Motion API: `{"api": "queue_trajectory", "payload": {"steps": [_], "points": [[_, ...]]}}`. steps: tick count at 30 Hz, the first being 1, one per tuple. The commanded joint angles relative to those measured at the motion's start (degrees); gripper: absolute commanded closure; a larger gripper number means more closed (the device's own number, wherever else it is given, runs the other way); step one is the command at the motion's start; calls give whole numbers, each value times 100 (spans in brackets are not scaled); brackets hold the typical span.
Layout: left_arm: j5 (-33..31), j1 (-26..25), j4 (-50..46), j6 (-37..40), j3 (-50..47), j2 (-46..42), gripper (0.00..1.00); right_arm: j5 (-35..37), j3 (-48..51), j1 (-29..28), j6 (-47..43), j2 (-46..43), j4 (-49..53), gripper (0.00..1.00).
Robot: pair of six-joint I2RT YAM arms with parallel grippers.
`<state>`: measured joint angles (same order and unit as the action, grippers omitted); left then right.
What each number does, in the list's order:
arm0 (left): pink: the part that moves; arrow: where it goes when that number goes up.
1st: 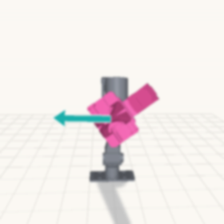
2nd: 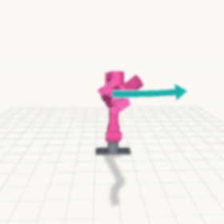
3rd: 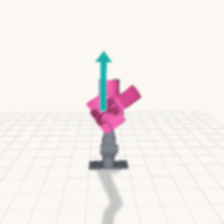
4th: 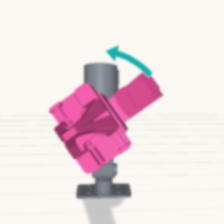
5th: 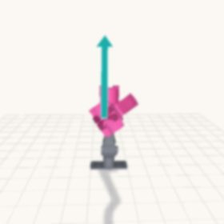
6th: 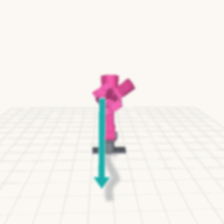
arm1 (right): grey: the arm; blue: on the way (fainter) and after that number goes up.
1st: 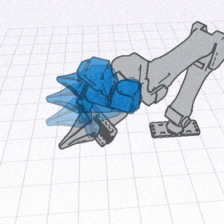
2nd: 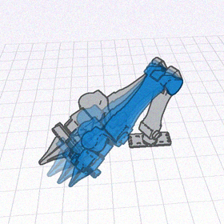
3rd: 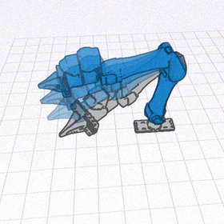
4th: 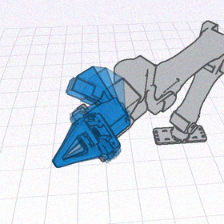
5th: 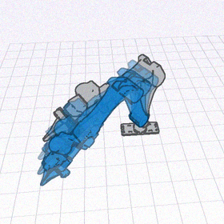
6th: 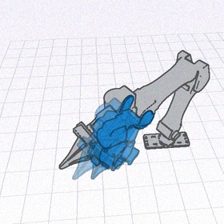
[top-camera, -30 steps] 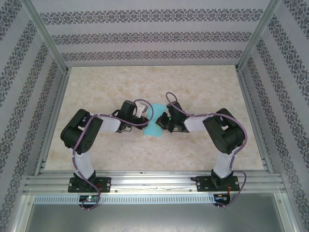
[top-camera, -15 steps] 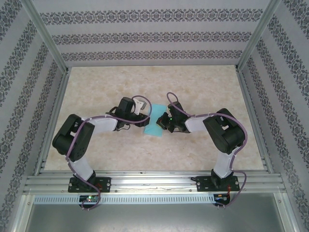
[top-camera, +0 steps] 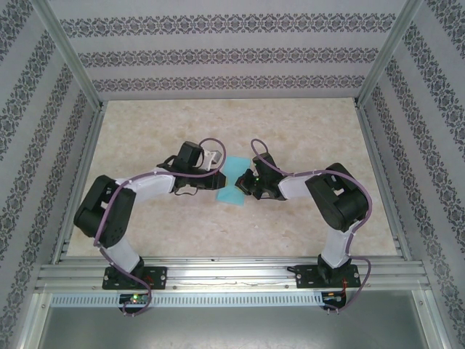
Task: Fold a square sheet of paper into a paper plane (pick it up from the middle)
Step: Fold the triangle a second time at the center of the table.
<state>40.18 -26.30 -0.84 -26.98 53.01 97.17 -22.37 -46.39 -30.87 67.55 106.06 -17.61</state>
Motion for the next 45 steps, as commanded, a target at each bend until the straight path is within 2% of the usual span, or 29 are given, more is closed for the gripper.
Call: {"api": "queue_trajectory", "payload": {"steps": [1, 6, 14, 19, 31, 38, 45], "points": [[374, -56, 71, -582, 13, 292, 92, 49, 86, 11, -40, 160, 181, 100], [506, -136, 118, -674, 208, 619, 92, 27, 87, 11, -49, 204, 188, 100], [-106, -196, -548, -357, 469, 865, 92, 22, 69, 2, -58, 187, 214, 100], [-99, -191, -595, -321, 417, 1103, 92, 13, 69, 3, -66, 161, 222, 100], [-645, -192, -787, -30, -31, 845, 89, 7, 104, 23, -71, 143, 231, 100], [-48, -229, -480, -168, 92, 472, 83, 21, 82, 29, -75, 151, 249, 100], [-73, -334, -1348, 395, 483, 595, 83, 14, 96, 31, -29, 143, 203, 100]]}}
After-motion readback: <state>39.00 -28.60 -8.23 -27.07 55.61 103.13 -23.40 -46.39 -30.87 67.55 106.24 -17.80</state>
